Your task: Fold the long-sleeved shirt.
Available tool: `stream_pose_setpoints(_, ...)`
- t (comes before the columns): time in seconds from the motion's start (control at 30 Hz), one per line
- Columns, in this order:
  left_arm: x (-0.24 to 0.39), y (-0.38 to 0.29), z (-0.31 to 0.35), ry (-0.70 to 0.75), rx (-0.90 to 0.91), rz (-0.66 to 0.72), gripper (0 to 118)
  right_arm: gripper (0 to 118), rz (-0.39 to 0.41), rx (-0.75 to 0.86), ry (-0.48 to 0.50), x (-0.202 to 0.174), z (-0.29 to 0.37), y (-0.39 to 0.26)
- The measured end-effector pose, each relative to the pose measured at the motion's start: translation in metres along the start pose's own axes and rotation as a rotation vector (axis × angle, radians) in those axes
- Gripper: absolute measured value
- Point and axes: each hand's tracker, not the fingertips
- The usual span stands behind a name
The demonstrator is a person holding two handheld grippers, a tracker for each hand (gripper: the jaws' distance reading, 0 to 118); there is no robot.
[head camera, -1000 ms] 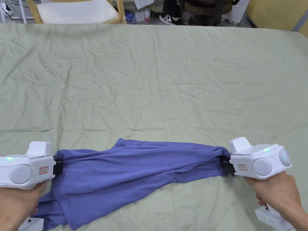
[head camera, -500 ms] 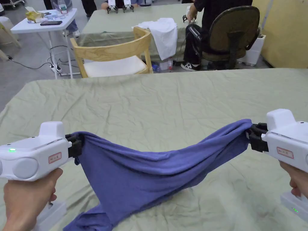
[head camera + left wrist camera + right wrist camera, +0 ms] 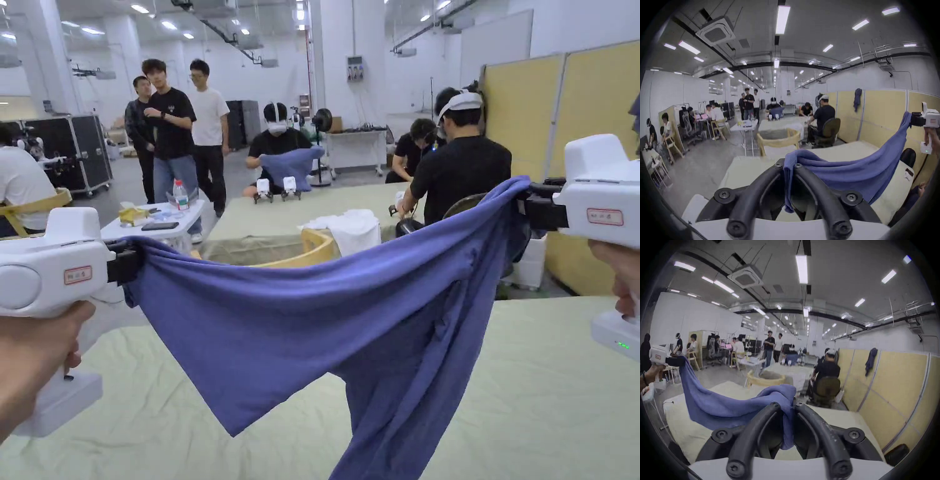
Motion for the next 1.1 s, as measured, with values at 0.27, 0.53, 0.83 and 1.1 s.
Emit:
stream_pose_setpoints(0.27,-0.012,0.099,0.005,-0.009,0.123,0.045,5,13,-0.038,0.13,-0.058,0.029,0.018,0.129)
stream_pose_setpoints(0.53,-0.01,0.151,0.001,0.012,0.188,0.141,5,13,-0.091,0.165,-0.108,0.045,0.024,0.194)
stream_pose_setpoints(0.83,-0.003,0.177,-0.01,0.016,0.19,0.109,5,13,-0.059,0.14,-0.174,0.054,0.011,0.196)
stream_pose_setpoints(1.1,-0.014,0.18,-0.04,0.029,0.183,0.121,5,13,-0.034,0.11,-0.182,0.055,-0.029,0.187)
